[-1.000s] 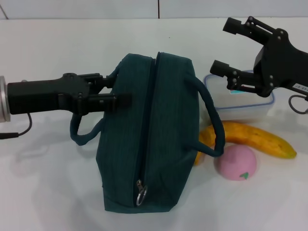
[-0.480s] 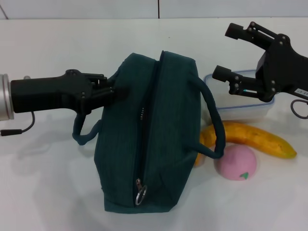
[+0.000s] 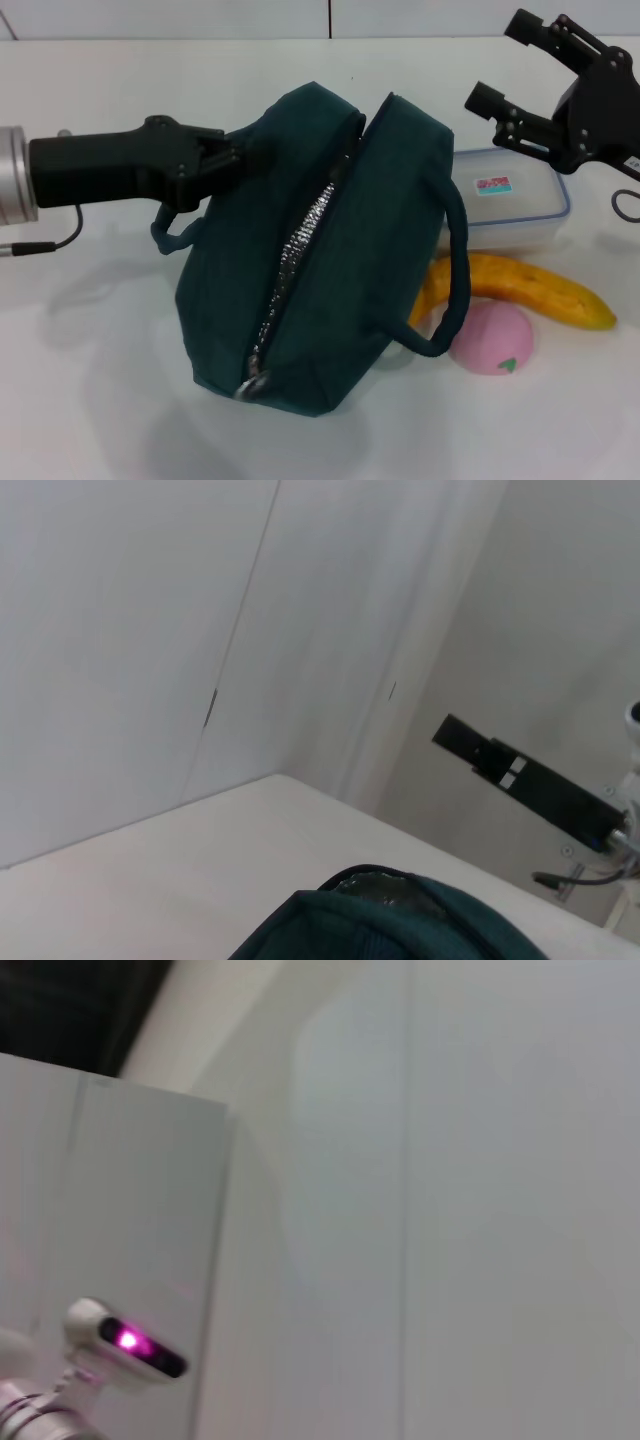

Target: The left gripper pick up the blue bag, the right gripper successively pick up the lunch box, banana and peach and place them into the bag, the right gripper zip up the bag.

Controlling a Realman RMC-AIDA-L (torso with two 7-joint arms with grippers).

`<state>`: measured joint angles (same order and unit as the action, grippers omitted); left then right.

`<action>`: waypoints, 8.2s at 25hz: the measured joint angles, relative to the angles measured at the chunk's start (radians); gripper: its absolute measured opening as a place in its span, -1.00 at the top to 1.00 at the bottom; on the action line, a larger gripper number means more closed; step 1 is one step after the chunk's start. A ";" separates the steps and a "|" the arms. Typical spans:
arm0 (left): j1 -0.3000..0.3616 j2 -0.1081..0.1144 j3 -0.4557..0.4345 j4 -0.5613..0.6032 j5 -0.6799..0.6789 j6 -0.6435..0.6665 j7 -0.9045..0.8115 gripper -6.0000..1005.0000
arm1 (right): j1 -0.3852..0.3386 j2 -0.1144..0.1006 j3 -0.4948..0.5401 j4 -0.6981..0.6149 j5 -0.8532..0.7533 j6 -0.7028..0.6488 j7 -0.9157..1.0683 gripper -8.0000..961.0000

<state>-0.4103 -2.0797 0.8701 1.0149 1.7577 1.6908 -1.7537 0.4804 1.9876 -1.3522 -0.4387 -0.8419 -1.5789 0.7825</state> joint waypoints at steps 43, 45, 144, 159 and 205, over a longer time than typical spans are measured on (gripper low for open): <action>-0.071 -0.005 0.030 -0.144 -0.009 -0.068 0.060 0.90 | -0.031 0.040 0.068 0.461 0.275 0.268 0.707 -0.75; -0.076 -0.005 0.036 -0.143 -0.009 -0.068 0.060 0.90 | -0.029 0.040 0.068 0.461 0.265 0.272 0.733 -0.75; -0.076 -0.003 0.104 -0.139 -0.021 -0.066 0.121 0.90 | 0.038 0.040 0.053 0.422 0.207 0.324 0.846 0.57; -0.078 -0.002 0.104 -0.139 -0.018 -0.066 0.123 0.90 | 0.033 0.040 0.053 0.397 0.221 0.318 0.766 0.58; -0.067 0.005 0.020 -0.130 -0.050 0.003 0.103 0.90 | -0.006 -0.015 0.049 0.077 0.210 -0.006 0.652 0.79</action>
<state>-0.4775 -2.0742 0.8897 0.8850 1.7080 1.6940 -1.6511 0.4745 1.9726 -1.3031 -0.3615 -0.6323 -1.5853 1.4344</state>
